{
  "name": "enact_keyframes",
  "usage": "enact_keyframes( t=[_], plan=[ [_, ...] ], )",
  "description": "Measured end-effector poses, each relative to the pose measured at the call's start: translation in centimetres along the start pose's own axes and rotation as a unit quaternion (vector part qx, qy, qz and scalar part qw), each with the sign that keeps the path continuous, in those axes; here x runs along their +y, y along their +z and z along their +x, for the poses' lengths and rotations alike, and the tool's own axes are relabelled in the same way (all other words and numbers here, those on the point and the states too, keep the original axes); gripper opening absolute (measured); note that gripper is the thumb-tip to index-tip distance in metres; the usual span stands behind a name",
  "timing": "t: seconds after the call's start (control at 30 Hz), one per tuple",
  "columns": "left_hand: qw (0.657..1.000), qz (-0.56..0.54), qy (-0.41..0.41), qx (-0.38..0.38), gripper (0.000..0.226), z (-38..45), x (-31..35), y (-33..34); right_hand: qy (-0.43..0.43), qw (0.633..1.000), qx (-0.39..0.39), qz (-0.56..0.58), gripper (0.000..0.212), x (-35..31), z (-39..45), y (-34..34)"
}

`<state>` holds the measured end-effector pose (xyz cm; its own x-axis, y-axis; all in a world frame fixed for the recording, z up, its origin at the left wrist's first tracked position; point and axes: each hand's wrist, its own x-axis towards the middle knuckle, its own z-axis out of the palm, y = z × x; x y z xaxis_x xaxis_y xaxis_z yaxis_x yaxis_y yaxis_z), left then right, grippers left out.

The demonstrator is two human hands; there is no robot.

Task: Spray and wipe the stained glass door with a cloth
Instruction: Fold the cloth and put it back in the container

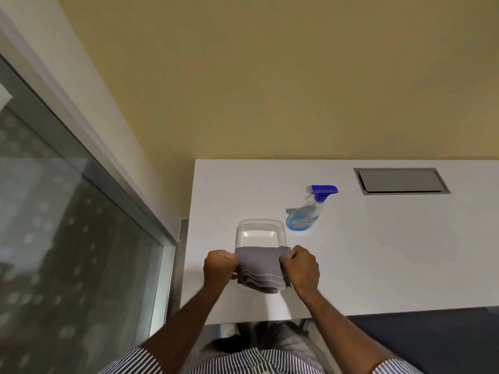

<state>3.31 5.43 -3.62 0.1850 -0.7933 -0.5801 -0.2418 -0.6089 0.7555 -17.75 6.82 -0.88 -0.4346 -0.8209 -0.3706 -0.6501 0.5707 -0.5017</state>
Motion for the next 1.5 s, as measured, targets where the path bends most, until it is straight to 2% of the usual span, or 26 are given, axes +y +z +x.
enact_keyframes(
  t=[0.13,0.43,0.57,0.77,0.9,1.03,1.17,1.27,1.37,1.5],
  plan=[
    [0.996,0.066,0.063,0.019,0.018,0.0,-0.7,0.5,-0.011,1.0,-0.007,-0.027,0.021,0.4,0.2,0.7],
    [0.987,0.136,0.08,0.031,0.018,0.4,-1.0,1.0,-0.048,0.997,0.007,-0.059,0.014,1.2,0.9,2.4],
    [0.981,0.169,0.088,0.045,0.02,0.1,-0.8,1.4,-0.076,0.994,0.018,-0.072,0.024,1.8,1.3,2.4],
    [0.967,0.219,0.107,0.07,0.018,0.2,-0.8,2.1,-0.072,0.996,-0.009,-0.042,0.029,2.6,2.4,3.0],
    [0.958,0.249,0.122,0.074,0.033,0.2,-0.9,3.0,-0.084,0.995,-0.049,-0.026,0.039,3.3,2.8,3.3],
    [0.954,0.268,0.117,0.068,0.052,0.5,-0.9,3.5,-0.157,0.984,-0.009,-0.089,0.034,3.0,3.1,3.2],
    [0.951,0.28,0.111,0.062,0.066,1.1,-1.0,3.8,-0.19,0.978,0.024,-0.081,0.031,2.8,3.3,3.3],
    [0.947,0.295,0.113,0.057,0.07,1.4,-1.2,4.0,-0.219,0.963,0.004,-0.155,0.027,3.3,3.7,3.5],
    [0.948,0.296,0.107,0.051,0.072,1.6,-1.3,4.0,-0.207,0.96,-0.035,-0.184,0.027,3.5,4.0,3.3],
    [0.948,0.292,0.115,0.059,0.084,1.7,-1.1,4.1,-0.204,0.966,-0.037,-0.155,0.03,3.3,4.1,2.4]
  ],
)
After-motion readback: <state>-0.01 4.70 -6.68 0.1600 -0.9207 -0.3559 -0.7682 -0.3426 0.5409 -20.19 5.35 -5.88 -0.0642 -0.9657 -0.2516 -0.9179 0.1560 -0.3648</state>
